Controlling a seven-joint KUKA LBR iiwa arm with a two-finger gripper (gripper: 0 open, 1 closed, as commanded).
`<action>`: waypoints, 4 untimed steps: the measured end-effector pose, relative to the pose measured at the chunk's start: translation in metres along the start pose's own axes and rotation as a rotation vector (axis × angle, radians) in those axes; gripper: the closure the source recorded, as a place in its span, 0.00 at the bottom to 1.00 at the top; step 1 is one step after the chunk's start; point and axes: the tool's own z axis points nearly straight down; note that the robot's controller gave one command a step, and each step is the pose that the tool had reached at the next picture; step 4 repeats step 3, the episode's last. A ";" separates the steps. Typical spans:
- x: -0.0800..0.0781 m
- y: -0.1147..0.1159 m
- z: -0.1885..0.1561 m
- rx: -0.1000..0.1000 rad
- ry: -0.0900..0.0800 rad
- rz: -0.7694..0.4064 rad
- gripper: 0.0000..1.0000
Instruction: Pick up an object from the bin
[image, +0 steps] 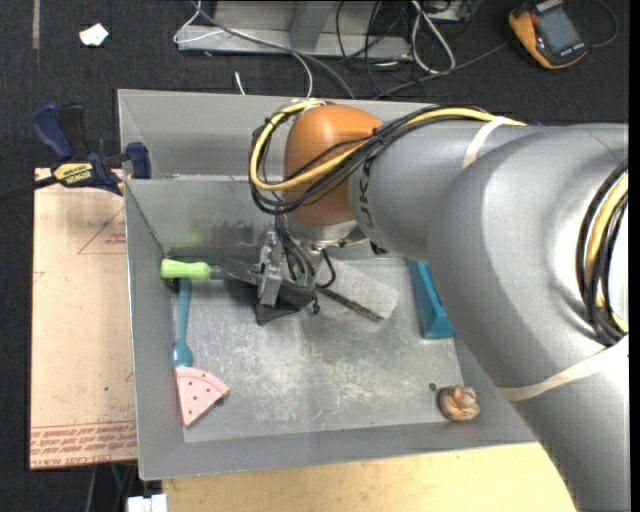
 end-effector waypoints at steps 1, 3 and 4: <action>-0.004 -0.020 0.001 -0.005 -0.007 -0.168 1.00; 0.005 -0.030 -0.011 -0.004 -0.001 0.068 1.00; 0.005 -0.030 -0.011 -0.004 -0.001 0.068 1.00</action>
Offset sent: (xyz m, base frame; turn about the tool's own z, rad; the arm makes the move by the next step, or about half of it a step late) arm -0.0152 -0.0329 -0.0057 0.0788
